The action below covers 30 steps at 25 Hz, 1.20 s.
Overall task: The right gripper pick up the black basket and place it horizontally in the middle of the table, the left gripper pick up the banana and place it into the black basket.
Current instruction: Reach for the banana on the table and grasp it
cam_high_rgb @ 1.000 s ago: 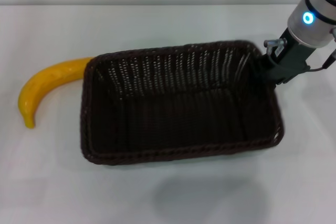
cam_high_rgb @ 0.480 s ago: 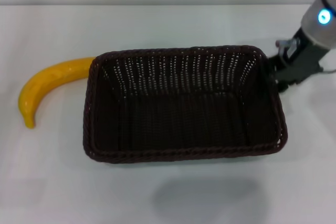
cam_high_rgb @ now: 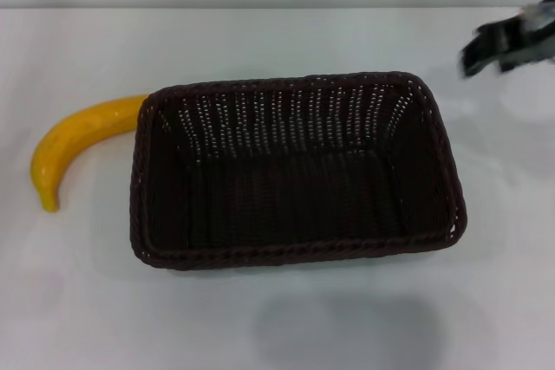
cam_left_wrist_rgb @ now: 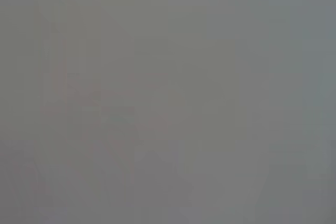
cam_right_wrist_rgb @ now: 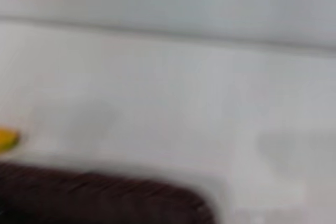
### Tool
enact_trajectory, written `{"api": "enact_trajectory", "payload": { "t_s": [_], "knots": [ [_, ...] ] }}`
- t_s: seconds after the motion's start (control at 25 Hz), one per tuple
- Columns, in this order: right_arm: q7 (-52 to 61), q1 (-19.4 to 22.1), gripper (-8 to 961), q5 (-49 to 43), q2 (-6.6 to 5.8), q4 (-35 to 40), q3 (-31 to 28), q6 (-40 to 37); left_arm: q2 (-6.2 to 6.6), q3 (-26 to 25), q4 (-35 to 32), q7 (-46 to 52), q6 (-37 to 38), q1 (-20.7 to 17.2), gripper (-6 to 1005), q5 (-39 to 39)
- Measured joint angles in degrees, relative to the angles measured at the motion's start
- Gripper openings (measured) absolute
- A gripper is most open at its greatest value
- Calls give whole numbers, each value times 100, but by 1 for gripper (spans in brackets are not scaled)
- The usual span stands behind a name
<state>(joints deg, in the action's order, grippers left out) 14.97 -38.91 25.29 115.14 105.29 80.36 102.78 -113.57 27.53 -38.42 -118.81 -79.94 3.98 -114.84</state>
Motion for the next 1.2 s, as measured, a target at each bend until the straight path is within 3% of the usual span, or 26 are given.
{"api": "enact_trajectory", "payload": {
  "t_s": [0.2,0.32,0.44,0.6,0.68,0.76,0.92,1.2],
  "knots": [
    [-940,1223,385,-447,18,821,27,-1359,92,-2,-1392,2475,535,69,743,1687],
    [-1610,1916,385,-324,8,928,28,-2473,241,-2,-2167,4023,590,303,743,3008],
    [-2145,2396,386,-315,-10,838,30,-3482,471,100,-2625,5310,292,733,743,4285],
    [-2778,2785,386,-271,-26,541,73,-4580,752,212,-2697,6177,-269,1519,743,6032],
    [-3020,2812,386,-191,-23,346,106,-4897,797,216,-2650,6305,-475,1843,744,6843],
    [-3232,2798,387,-27,-20,105,129,-5164,789,219,-2619,6307,-644,2107,744,7559],
    [-3664,2940,387,407,-24,-192,-4,-5463,645,371,-2315,6082,-752,2757,744,8425],
    [-3818,3007,386,534,-27,-330,-75,-5427,349,591,-1999,5668,-381,3101,745,8411]
  ]
}}
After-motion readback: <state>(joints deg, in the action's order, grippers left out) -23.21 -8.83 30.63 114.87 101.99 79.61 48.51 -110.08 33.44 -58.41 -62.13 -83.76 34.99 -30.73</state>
